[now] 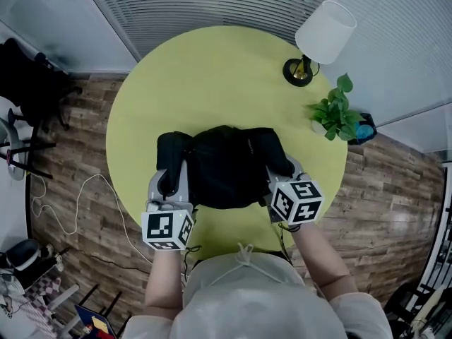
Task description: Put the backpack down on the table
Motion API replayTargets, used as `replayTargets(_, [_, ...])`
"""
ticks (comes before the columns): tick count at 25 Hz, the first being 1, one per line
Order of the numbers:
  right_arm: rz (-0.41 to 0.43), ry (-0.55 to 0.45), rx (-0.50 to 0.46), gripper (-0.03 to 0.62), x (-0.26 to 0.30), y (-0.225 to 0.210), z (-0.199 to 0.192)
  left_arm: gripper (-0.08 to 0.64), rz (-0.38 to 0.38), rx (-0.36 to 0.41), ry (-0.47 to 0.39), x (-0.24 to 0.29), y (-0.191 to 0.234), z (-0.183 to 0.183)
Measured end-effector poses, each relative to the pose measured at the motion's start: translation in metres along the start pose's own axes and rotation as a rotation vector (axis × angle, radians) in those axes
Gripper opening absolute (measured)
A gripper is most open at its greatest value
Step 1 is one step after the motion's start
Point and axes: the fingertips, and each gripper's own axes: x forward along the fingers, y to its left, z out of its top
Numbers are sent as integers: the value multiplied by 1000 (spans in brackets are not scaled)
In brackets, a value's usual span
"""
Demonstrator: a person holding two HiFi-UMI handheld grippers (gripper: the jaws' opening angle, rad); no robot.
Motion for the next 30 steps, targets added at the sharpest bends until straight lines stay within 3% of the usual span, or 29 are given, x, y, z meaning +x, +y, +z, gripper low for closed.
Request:
replayTargets(4, [1, 12, -42, 60, 4, -5, -13, 34, -34, -70, -19, 4, -1, -14])
replayTargets(8, [-15, 8, -54, 133, 2, -9, -18, 90, -42, -96, -49, 5, 2, -22])
replayTargets(14, [-98, -23, -95, 283, -3, -19, -17, 213, -43, -145, -29, 8, 4, -32])
replayTargets(20, [-137, -58, -76, 304, -16, -18, -18, 294, -28, -134, -56, -2, 7, -28])
replayTargets(25, [-171, -105, -84, 307, -39, -16, -15, 295, -19, -127, -91, -22, 7, -19])
replayTargets(30, [-222, -177, -109, 282, -76, -4, -6, 212, -29, -132, -151, -52, 2, 0])
